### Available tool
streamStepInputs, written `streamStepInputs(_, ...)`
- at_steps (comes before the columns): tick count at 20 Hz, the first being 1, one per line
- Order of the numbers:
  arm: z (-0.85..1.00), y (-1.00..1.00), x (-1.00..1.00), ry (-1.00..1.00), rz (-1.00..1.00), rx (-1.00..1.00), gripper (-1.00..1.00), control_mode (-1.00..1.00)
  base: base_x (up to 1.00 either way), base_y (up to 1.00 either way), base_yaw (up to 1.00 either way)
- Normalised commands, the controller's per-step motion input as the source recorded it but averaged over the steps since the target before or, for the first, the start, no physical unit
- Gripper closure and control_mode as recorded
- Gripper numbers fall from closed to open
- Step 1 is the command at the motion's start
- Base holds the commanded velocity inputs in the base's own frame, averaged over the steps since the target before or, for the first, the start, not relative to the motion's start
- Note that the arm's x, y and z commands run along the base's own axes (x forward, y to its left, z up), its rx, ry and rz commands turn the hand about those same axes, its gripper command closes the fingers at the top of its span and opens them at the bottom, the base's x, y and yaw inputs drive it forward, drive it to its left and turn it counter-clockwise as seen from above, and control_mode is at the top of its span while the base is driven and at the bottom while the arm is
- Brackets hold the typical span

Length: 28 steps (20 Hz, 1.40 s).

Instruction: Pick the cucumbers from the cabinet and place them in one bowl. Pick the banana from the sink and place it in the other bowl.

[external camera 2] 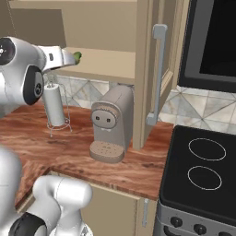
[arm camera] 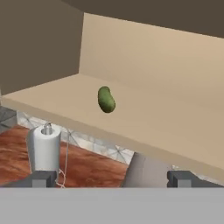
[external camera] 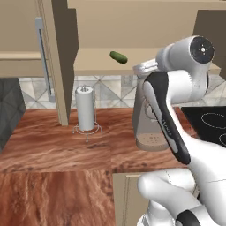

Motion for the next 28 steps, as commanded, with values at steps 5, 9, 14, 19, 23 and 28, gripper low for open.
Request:
streamStepInputs(5, -0.11, 0.26, 0.79, 0.0, -0.07, -0.02, -1.0, -1.0, 0.0, 0.0, 0.0)
streamStepInputs(9, -0.14, 0.15, 0.84, 0.04, 0.0, 0.0, -1.0, -1.0, 0.0, 0.0, 0.0)
streamStepInputs(14, -0.04, 0.0, 0.79, 0.09, 0.02, 0.0, -1.0, -1.0, 0.0, 0.0, 0.0)
streamStepInputs(19, 0.0, -0.12, 0.72, 0.08, 0.09, 0.0, -1.0, -1.0, 0.0, 0.0, 0.0)
streamStepInputs(23, -0.02, -0.06, 0.76, 0.05, 0.1, 0.02, -1.0, -1.0, 0.0, 0.0, 0.0)
streamStepInputs(28, -0.09, 0.04, 0.66, 0.02, 0.08, 0.0, -1.0, -1.0, 0.0, 0.0, 0.0)
